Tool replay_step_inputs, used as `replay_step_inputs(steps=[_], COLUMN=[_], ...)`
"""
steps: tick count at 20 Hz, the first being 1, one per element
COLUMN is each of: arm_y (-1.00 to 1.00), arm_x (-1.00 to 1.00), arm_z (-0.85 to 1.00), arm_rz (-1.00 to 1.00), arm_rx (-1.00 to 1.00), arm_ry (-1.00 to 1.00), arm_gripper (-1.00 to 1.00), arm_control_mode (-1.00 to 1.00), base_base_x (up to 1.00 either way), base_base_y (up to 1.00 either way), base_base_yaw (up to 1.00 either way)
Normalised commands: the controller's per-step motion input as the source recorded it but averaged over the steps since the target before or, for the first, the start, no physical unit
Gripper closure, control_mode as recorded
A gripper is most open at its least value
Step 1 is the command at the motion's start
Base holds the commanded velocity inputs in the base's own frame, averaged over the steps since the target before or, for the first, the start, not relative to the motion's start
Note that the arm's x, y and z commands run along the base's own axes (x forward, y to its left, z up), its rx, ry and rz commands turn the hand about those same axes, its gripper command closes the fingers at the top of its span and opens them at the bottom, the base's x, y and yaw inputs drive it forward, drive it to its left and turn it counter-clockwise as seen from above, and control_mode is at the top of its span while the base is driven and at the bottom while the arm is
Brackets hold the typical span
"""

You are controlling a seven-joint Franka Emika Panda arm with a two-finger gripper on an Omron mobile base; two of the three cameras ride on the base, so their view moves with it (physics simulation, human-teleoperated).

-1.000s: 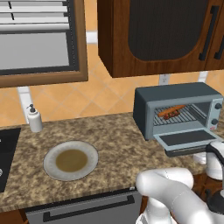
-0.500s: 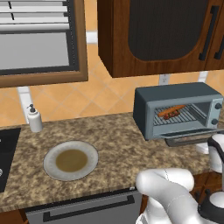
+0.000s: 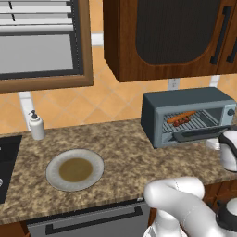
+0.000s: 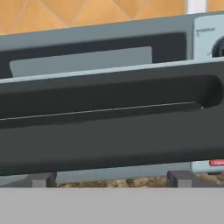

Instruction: Pick up the kebab skewer and baguette bread, and place them inside the toaster oven. Close the toaster oven door and start by setting the timer.

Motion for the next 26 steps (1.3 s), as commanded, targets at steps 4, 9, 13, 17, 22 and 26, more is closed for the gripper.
replay_step_inputs(steps=[4,9,13,17,22,26], arm_y=[0.02,0.05,0.04,0.0,0.0,0.0], arm_x=[0.39,0.4,0.4,0.39,0.26,0.29], arm_z=[0.0,0.0,0.0,0.0,0.0,0.0], arm_rz=[0.0,0.0,0.0,0.0,0.0,0.0], arm_rx=[0.0,0.0,0.0,0.0,0.0,0.0], arm_ry=[0.0,0.0,0.0,0.0,0.0,0.0], arm_gripper=[-1.0,-1.0,-1.0,-1.0,-1.0,-1.0], arm_control_mode=[-1.0,-1.0,-1.0,-1.0,-1.0,-1.0], base_base_x=[0.0,0.0,0.0,0.0,0.0,0.0], base_base_y=[0.0,0.0,0.0,0.0,0.0,0.0], base_base_yaw=[0.0,0.0,0.0,0.0,0.0,0.0])
